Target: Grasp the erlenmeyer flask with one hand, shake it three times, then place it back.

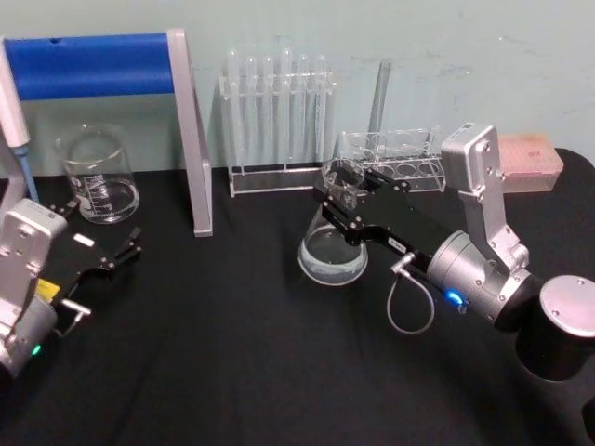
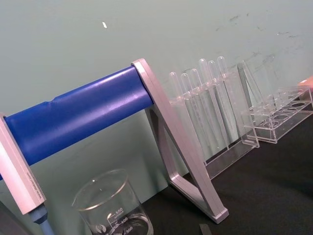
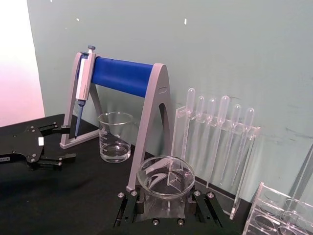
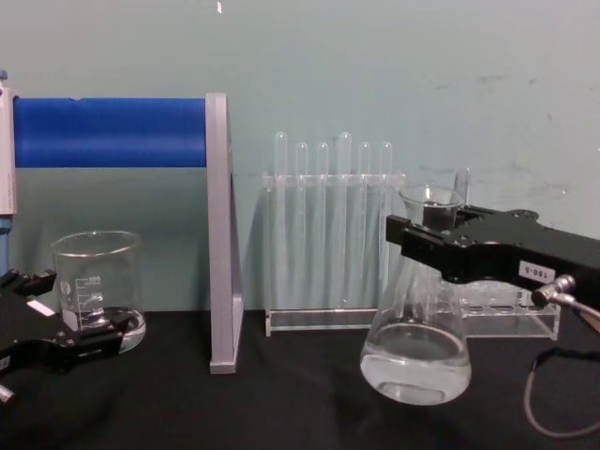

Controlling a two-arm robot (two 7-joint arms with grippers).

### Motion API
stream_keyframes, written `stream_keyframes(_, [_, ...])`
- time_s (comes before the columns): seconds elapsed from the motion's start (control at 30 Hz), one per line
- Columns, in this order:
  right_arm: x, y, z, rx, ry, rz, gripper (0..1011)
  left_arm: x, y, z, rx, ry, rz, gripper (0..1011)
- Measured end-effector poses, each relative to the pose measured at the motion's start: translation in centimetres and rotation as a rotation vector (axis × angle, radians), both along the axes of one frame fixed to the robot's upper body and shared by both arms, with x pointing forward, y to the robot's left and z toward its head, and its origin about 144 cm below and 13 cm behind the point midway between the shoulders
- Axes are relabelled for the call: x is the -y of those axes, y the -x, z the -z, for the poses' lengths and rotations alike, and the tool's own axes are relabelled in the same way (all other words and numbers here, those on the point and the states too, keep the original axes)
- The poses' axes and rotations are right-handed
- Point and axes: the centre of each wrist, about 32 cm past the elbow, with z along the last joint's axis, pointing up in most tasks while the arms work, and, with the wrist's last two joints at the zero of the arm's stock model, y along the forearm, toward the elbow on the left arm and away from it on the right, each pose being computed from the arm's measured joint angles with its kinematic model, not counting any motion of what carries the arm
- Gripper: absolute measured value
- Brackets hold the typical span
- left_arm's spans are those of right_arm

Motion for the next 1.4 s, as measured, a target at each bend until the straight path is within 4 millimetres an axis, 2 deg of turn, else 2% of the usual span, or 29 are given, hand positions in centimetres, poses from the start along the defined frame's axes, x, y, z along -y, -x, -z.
stream_keyframes(1.4, [-0.02, 0.05, -0.06, -0.005, -0.02, -0.01, 457, 0.0, 0.0, 0.0, 0.0, 0.0, 0.0, 1001])
